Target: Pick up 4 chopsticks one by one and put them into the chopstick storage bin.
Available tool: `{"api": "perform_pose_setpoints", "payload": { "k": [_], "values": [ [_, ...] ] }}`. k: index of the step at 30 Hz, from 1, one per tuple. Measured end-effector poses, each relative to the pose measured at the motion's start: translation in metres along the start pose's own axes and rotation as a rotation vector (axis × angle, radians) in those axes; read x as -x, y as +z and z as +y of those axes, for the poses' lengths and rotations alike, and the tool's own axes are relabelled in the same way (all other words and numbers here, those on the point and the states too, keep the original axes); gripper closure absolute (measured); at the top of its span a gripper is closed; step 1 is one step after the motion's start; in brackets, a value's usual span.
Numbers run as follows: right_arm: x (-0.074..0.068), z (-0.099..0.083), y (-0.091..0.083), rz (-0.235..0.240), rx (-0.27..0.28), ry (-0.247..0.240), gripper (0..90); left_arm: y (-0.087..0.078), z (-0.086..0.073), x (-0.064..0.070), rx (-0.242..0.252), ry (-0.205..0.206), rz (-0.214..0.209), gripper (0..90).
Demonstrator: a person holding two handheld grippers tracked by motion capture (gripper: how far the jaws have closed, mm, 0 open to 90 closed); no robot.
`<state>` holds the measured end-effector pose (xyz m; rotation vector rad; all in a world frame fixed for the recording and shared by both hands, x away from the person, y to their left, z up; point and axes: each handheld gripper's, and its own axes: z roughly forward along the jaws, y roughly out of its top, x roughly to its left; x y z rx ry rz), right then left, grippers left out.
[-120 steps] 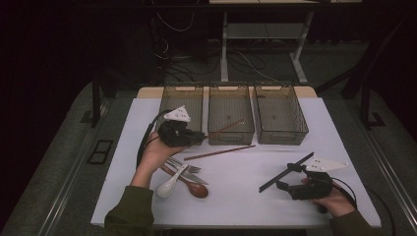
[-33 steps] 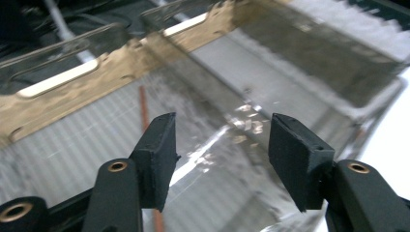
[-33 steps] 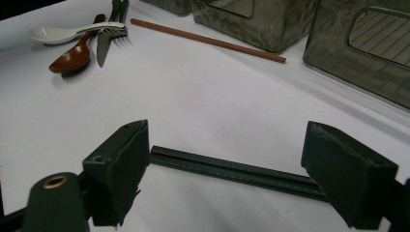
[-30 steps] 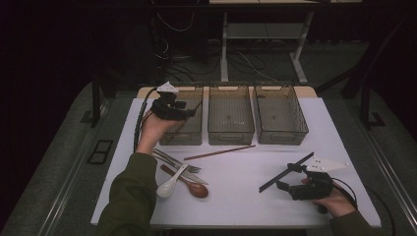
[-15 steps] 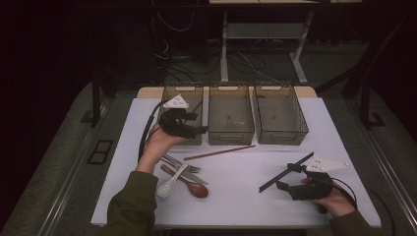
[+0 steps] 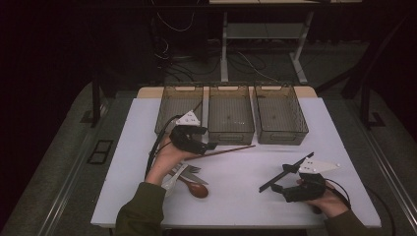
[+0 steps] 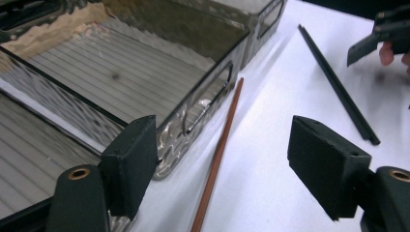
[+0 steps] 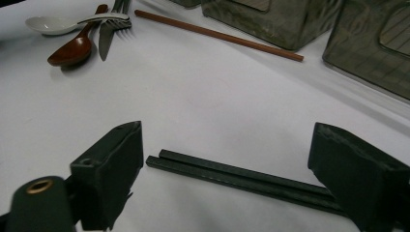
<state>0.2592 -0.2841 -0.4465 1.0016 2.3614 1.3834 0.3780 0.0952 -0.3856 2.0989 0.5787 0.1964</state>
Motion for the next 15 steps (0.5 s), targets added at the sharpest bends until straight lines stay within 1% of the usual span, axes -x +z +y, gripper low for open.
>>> {"api": "perform_pose_setpoints", "payload": {
  "k": [2,5,7,11,15],
  "values": [
    [-0.001,0.0,0.002,0.004,-0.003,-0.001,12.0,0.003,-0.002,0.001,0.008,-0.004,-0.006,25.1],
    [-0.001,0.0,0.002,0.001,-0.007,-0.004,12.0,0.008,-0.006,0.002,-0.01,0.003,-0.005,26.2],
    [0.0,-0.001,0.002,0.002,-0.006,-0.004,12.0,0.011,-0.007,0.003,-0.008,0.009,-0.008,29.7],
    [0.0,-0.001,0.001,0.003,-0.008,-0.002,12.0,0.018,-0.009,0.005,-0.029,0.025,-0.009,35.1],
    [0.0,-0.001,0.002,0.005,-0.008,-0.008,12.0,0.024,-0.012,0.005,-0.04,0.025,-0.015,43.8]
  ]
}}
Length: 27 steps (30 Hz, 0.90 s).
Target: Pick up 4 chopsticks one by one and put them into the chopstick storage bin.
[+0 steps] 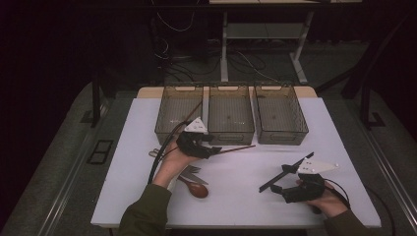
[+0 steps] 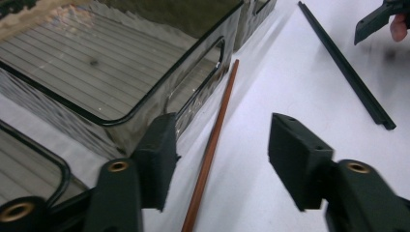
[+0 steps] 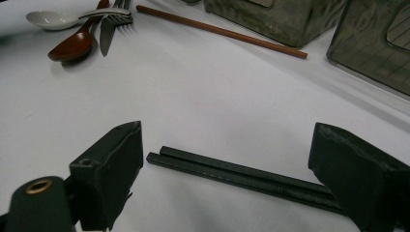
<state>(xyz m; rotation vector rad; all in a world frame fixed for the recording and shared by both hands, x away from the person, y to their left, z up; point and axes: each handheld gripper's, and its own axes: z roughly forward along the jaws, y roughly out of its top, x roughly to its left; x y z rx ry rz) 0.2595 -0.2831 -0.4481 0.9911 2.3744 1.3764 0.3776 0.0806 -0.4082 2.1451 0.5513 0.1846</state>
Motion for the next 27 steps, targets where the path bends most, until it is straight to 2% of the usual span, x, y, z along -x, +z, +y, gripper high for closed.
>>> {"api": "perform_pose_setpoints", "payload": {
  "k": [5,12,19,27],
  "values": [
    [0.0,0.0,0.0,-0.001,-0.002,-0.002,12.1,0.008,-0.003,-0.001,-0.014,0.0,-0.008,54.6],
    [0.001,-0.001,0.0,0.002,-0.007,0.001,12.1,0.019,-0.006,-0.004,-0.027,-0.013,-0.017,64.6],
    [0.001,-0.001,0.0,0.003,-0.007,0.001,12.1,0.031,-0.008,-0.005,-0.077,0.011,-0.02,72.1],
    [0.002,-0.001,0.0,-0.001,-0.006,0.003,12.1,0.037,-0.012,-0.01,-0.119,0.008,-0.016,76.9]
  ]
}}
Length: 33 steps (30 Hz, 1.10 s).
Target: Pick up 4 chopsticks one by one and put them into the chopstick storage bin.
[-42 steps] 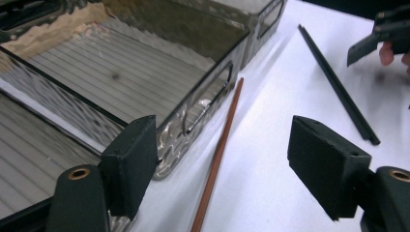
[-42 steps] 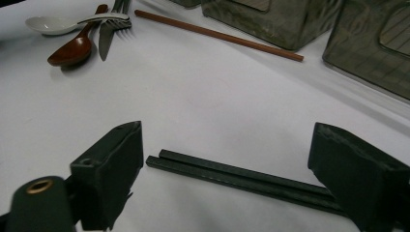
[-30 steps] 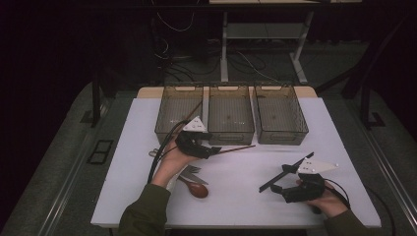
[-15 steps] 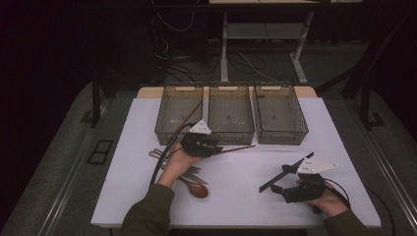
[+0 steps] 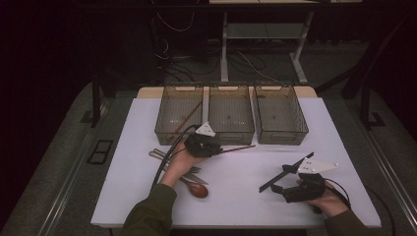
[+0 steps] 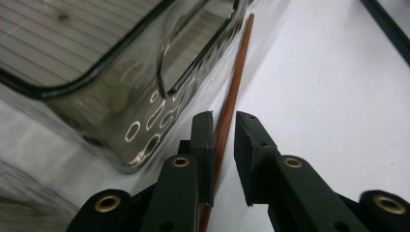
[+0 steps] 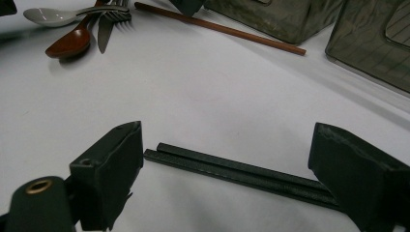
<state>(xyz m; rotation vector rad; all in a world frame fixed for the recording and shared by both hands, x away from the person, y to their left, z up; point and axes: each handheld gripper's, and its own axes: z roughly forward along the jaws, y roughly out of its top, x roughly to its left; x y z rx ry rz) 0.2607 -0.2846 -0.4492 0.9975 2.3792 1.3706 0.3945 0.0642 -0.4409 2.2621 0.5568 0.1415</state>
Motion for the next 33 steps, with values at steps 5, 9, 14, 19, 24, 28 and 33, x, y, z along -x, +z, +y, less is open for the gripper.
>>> {"api": "perform_pose_setpoints", "payload": {
  "k": [5,9,14,19,24,28,33],
  "values": [
    [-0.0003,0.0,-0.0002,0.001,0.0,0.0,12.1,0.0026,-0.0019,-0.0008,-0.034,0.004,0.008,77.3],
    [0.0,-0.0001,-0.0002,0.001,-0.001,-0.001,12.1,0.0052,-0.0033,-0.0017,-0.049,0.0,0.004,79.2],
    [0.0003,-0.0001,-0.0002,0.002,-0.002,0.0,12.1,0.005,-0.0031,-0.0013,-0.057,0.004,-0.006,80.4],
    [-0.0001,-0.0001,-0.0001,0.004,-0.004,-0.001,12.1,0.0055,-0.0011,-0.0003,-0.071,0.022,-0.011,81.2],
    [0.0003,-0.0002,0.0,0.002,-0.004,0.0,12.1,0.005,0.0007,-0.0004,-0.09,0.035,-0.029,82.4],
    [0.0002,-0.0001,-0.0002,0.002,-0.004,0.001,12.2,0.0052,0.0013,0.0005,-0.089,0.041,-0.041,83.0],
    [0.0002,-0.0001,-0.0005,0.002,-0.003,0.003,12.1,0.0045,0.0032,0.0009,-0.091,0.076,-0.042,83.5]
  ]
}}
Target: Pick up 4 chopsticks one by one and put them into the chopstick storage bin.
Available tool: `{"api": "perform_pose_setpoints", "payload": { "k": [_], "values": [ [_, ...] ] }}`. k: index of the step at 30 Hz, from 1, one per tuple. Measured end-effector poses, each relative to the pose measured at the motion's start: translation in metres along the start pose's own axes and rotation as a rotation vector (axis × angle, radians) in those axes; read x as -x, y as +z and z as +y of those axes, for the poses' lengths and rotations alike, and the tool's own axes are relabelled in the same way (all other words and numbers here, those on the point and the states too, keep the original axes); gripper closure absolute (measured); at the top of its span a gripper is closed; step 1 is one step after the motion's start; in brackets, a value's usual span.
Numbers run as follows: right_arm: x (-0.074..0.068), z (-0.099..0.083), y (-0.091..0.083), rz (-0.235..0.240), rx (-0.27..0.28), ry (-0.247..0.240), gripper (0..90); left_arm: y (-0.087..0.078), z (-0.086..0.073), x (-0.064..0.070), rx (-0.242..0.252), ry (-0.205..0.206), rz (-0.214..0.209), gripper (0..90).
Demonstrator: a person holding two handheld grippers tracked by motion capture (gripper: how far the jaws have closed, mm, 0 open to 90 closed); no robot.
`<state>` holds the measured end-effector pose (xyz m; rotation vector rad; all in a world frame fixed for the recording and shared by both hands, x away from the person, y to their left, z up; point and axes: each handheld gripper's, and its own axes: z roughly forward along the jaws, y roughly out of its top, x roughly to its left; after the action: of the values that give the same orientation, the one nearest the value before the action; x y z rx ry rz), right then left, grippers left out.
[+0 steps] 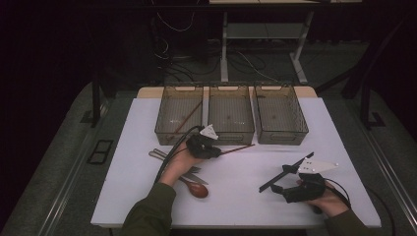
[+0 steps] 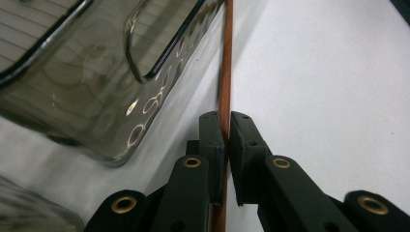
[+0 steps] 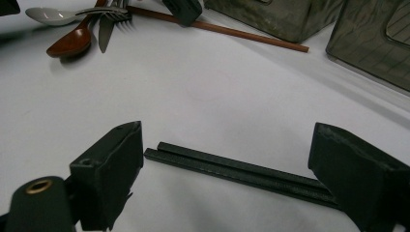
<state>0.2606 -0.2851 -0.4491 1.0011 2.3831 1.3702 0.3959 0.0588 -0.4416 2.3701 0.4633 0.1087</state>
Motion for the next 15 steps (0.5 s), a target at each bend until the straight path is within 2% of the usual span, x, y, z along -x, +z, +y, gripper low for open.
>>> {"api": "perform_pose_setpoints", "payload": {
  "k": [1,2,15],
  "values": [
    [0.0,0.0,0.0,0.0,0.0,0.0,12.1,-0.001,0.001,-0.001,0.002,0.017,0.003,83.5],
    [0.0,0.0,0.0,0.0,0.001,-0.001,12.2,-0.001,0.001,0.001,0.003,0.005,0.002,83.6],
    [0.0,0.0,-0.001,-0.001,0.006,0.001,12.1,-0.015,0.003,0.003,0.045,0.009,-0.003,83.7]
  ]
}}
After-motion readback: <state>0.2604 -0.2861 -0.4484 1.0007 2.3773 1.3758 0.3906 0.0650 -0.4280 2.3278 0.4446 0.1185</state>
